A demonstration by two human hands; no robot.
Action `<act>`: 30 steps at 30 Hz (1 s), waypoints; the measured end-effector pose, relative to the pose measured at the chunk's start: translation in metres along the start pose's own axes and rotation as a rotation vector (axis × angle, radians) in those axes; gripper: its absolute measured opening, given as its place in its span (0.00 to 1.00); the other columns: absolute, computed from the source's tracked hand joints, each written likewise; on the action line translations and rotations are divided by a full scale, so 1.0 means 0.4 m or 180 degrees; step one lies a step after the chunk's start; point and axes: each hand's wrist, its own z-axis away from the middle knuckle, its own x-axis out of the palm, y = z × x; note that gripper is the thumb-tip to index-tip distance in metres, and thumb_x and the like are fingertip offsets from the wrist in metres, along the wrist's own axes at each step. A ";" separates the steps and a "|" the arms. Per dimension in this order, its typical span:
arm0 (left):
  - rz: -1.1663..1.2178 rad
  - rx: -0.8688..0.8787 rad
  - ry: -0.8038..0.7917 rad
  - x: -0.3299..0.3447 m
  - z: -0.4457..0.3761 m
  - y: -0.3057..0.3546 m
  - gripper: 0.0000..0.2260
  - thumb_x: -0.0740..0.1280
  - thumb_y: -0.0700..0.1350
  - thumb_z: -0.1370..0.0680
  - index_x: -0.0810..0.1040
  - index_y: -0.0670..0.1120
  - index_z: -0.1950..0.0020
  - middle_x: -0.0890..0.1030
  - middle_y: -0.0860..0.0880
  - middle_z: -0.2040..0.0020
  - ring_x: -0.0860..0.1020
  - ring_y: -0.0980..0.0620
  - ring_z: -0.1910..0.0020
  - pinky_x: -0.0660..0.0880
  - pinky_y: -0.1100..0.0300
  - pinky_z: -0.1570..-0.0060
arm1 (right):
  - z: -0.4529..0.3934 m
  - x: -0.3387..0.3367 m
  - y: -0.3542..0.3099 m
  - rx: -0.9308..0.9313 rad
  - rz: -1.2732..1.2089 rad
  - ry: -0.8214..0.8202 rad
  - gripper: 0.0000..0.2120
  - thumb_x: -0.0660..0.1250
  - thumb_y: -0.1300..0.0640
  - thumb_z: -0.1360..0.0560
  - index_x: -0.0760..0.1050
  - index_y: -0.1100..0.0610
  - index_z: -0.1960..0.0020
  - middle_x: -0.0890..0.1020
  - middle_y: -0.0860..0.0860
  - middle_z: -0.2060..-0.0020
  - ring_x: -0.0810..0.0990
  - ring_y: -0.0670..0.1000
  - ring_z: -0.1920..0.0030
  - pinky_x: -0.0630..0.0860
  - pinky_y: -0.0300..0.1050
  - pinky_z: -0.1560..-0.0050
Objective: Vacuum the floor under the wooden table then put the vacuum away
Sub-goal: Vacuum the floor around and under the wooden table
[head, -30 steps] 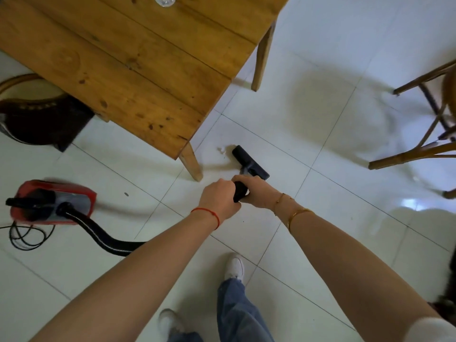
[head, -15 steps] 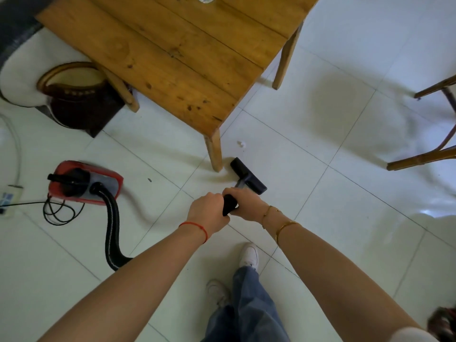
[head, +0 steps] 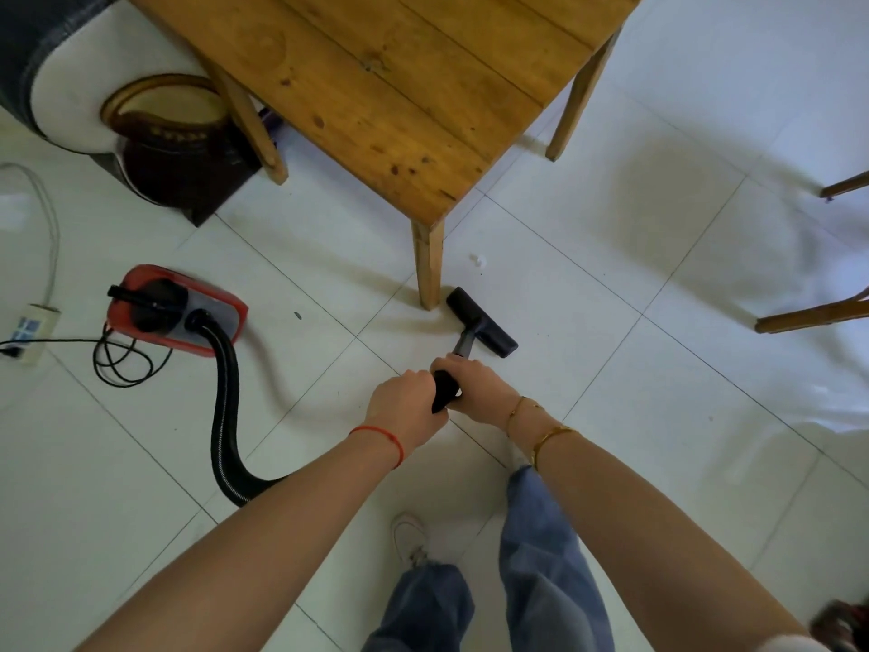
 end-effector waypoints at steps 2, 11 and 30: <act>0.0034 -0.0018 0.0035 -0.008 -0.023 0.020 0.11 0.63 0.48 0.23 0.74 0.42 0.46 0.79 0.45 0.54 0.80 0.46 0.56 0.71 0.58 0.62 | -0.015 -0.029 0.020 -0.0036 0.0066 -0.0058 0.12 0.69 0.60 0.29 0.71 0.52 0.47 0.76 0.52 0.51 0.77 0.55 0.53 0.76 0.54 0.47; 0.0227 -0.0328 0.0183 -0.091 -0.206 0.153 0.12 0.63 0.50 0.23 0.73 0.43 0.46 0.79 0.47 0.54 0.80 0.47 0.56 0.72 0.59 0.62 | -0.122 -0.249 0.152 -0.0394 0.0237 -0.0320 0.13 0.69 0.60 0.28 0.71 0.53 0.46 0.76 0.54 0.51 0.77 0.56 0.54 0.76 0.53 0.48; 0.0260 -0.0400 0.0655 -0.288 -0.544 0.384 0.14 0.63 0.52 0.22 0.72 0.44 0.42 0.79 0.46 0.53 0.80 0.49 0.56 0.71 0.61 0.64 | -0.301 -0.629 0.380 -0.0465 0.0317 -0.0211 0.14 0.71 0.60 0.29 0.72 0.54 0.46 0.79 0.54 0.52 0.78 0.55 0.53 0.77 0.54 0.47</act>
